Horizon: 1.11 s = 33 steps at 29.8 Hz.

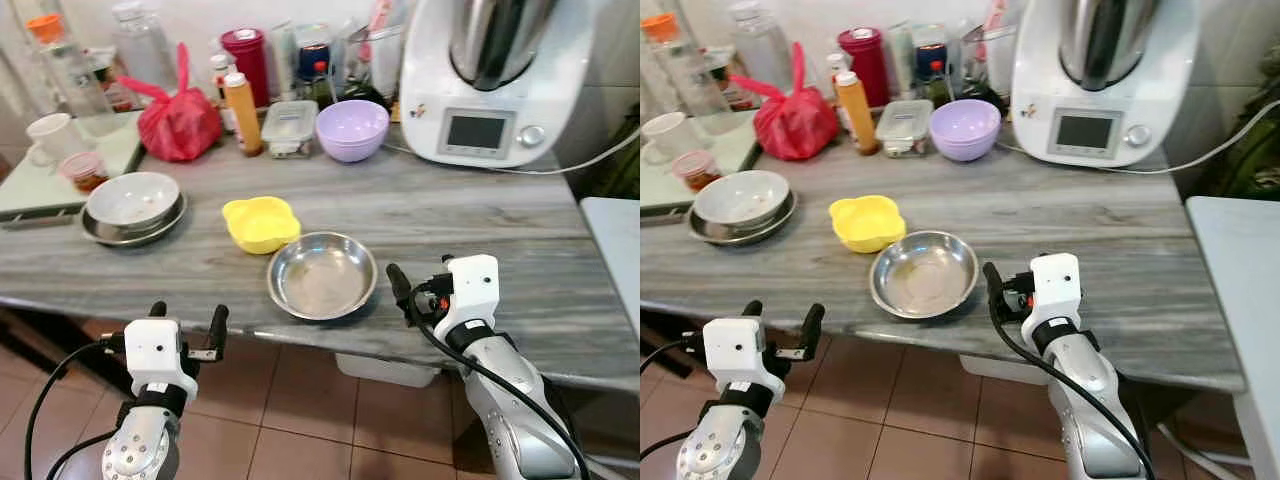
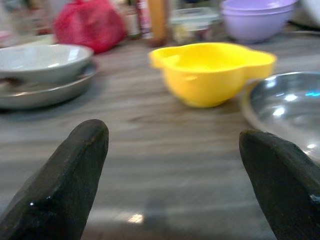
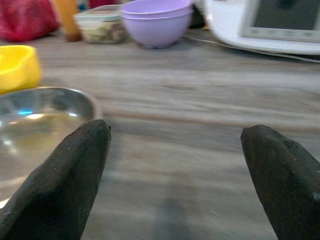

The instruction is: Setting the table

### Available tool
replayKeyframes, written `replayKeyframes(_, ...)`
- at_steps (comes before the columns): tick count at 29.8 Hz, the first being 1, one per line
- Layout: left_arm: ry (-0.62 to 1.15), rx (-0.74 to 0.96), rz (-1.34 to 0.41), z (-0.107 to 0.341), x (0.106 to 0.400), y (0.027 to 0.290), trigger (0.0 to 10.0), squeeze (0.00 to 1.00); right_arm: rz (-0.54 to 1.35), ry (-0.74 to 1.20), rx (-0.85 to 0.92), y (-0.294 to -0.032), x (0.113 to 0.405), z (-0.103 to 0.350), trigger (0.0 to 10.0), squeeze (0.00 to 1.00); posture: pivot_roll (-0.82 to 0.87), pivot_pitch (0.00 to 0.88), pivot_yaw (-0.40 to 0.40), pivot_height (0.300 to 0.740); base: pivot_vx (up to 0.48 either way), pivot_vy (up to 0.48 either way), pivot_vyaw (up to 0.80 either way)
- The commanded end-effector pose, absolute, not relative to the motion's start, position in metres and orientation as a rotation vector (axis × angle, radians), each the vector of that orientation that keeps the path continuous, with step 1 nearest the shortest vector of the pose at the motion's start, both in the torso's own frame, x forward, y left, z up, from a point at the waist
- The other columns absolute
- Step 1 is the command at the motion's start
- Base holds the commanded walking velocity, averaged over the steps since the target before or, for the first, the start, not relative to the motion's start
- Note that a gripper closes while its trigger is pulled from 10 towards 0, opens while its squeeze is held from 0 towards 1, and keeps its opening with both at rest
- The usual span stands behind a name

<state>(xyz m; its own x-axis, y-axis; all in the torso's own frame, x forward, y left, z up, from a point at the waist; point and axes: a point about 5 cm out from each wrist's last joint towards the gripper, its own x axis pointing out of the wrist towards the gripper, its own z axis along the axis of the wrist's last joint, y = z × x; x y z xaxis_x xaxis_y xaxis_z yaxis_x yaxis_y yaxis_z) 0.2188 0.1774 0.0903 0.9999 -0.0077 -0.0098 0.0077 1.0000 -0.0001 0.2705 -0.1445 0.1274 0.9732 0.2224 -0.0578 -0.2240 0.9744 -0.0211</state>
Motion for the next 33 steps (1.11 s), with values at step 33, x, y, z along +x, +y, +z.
replayKeyframes(33,0.028,0.034,0.002,0.094,0.2256,0.1767,10.0,0.0,0.243,0.074,0.007,-0.1414,0.2778,0.1249,10.0,0.0,-0.1,0.051,0.079,0.74,-0.022,0.0,-0.14)
